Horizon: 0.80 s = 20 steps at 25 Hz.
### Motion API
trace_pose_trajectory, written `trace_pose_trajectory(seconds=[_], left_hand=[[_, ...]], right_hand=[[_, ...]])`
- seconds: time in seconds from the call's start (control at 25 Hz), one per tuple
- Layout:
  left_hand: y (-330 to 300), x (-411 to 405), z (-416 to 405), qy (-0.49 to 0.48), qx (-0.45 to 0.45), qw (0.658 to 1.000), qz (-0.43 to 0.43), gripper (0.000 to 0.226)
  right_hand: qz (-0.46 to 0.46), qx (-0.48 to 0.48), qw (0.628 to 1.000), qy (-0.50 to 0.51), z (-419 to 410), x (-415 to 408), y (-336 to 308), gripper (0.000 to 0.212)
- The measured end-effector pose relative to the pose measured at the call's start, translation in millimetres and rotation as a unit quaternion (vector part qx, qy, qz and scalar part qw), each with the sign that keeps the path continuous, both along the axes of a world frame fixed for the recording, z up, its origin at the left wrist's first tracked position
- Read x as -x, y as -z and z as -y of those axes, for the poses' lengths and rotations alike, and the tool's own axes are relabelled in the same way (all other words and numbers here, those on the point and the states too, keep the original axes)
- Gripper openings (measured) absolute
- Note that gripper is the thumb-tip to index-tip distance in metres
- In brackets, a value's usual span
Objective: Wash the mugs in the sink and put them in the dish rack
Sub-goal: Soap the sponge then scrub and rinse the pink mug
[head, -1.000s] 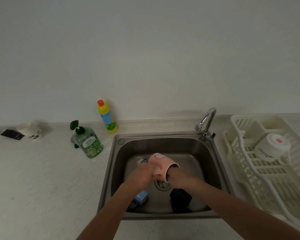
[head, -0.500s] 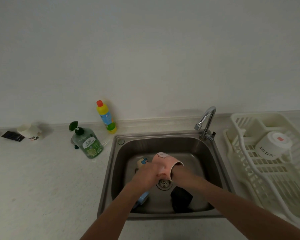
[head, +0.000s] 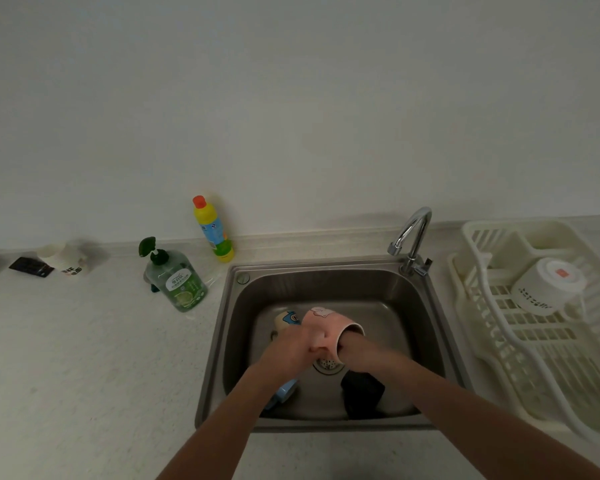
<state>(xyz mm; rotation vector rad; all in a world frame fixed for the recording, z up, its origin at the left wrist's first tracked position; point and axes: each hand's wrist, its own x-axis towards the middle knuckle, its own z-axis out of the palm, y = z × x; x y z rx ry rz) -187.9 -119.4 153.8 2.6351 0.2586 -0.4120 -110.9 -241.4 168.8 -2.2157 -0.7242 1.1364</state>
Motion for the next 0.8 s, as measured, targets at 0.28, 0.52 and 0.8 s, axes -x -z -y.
trace_pose_trajectory(seconds=[0.28, 0.52, 0.8], left_hand=[[-1, 8, -7, 0.022, -0.007, 1.0, -0.01, 0.032], [-12, 0, 0, 0.022, -0.012, 1.0, 0.011, 0.036], [-18, 5, -25, -0.025, -0.043, 0.999, -0.012, 0.044]], right_hand=[[0.235, 0.098, 0.942, -0.22, 50, 2, 29, 0.049], [0.025, -0.066, 0.997, 0.043, 0, 0, 2, 0.044], [0.22, 0.051, 0.949, -0.22, 25, -2, 11, 0.051]])
